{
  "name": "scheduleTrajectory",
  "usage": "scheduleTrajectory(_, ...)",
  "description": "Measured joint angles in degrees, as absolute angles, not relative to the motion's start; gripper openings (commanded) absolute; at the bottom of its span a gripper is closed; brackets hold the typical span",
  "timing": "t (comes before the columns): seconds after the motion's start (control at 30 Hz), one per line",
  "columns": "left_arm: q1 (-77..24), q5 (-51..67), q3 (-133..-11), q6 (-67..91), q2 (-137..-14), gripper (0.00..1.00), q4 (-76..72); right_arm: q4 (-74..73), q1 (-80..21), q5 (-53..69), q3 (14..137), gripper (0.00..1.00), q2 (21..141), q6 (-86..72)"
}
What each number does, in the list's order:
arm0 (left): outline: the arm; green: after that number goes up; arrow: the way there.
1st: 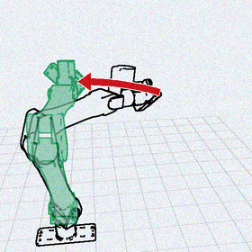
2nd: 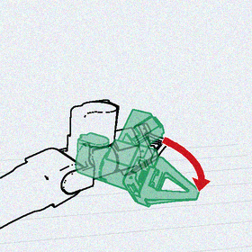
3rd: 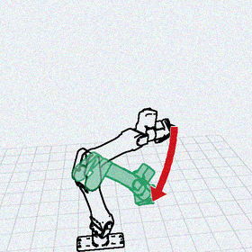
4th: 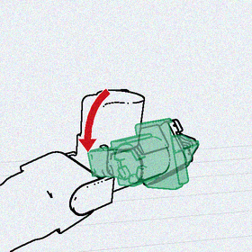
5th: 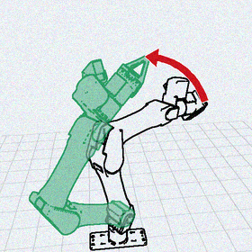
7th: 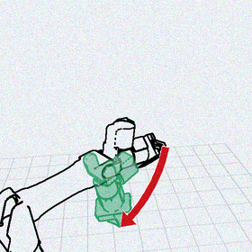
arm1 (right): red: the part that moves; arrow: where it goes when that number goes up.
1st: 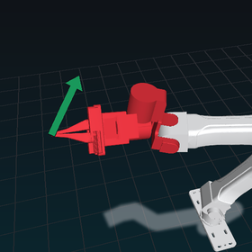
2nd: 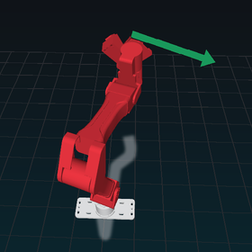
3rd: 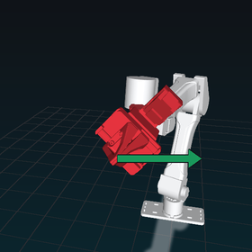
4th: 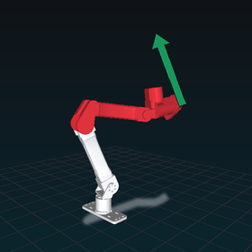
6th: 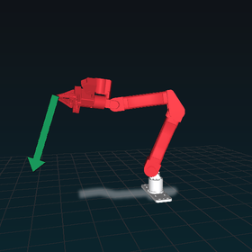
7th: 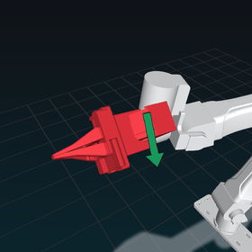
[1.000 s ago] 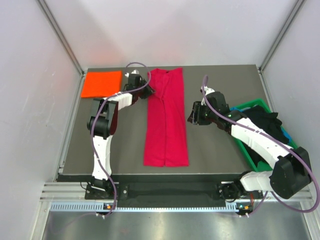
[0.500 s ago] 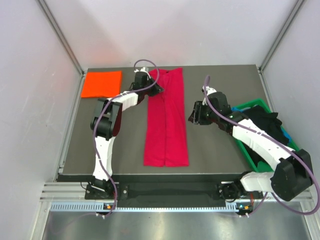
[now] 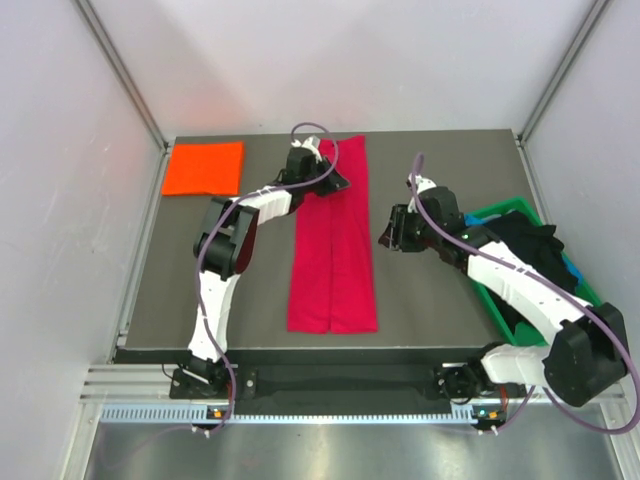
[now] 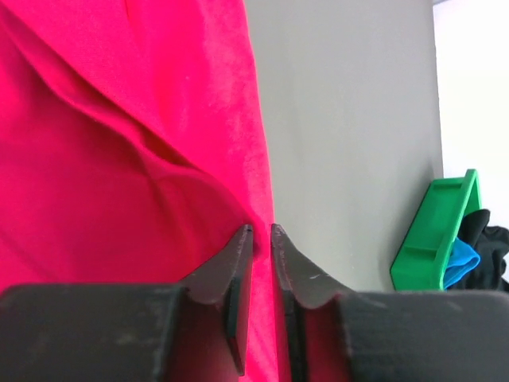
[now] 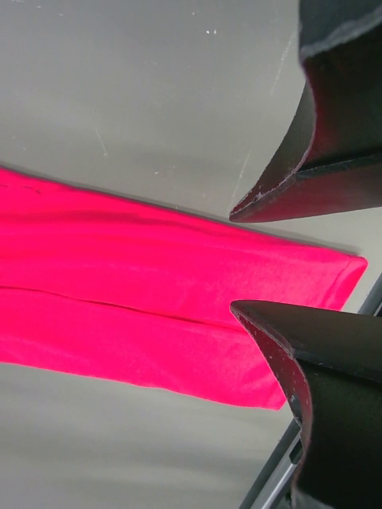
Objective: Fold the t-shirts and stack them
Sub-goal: Fold the tshirt
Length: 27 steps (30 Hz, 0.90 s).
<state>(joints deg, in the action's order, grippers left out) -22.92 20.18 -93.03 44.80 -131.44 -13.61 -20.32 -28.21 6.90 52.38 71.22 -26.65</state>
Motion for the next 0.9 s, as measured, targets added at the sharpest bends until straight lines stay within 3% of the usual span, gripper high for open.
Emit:
scheduleTrajectory(0.2,-22.92,20.56,-93.34,44.36,-132.64,0.32,-12.47,-20.36,-27.99,6.83,52.16,0.45,70.48,-27.09)
scheduleTrajectory(0.43,-21.93,20.69,-88.64,42.76,-128.2,0.36,-9.52,-21.65,-27.42,5.06,54.89,0.45,72.29,-27.66)
scheduleTrajectory(0.67,-14.0,22.87,-77.38,42.24,-108.57,0.35,-1.15,-21.28,-26.83,-0.73,76.79,0.47,89.25,-25.34)
scheduleTrajectory(0.9,-9.65,22.83,-66.89,37.26,-92.03,0.35,9.17,-21.1,-28.51,-8.51,104.01,0.52,113.71,-16.93)
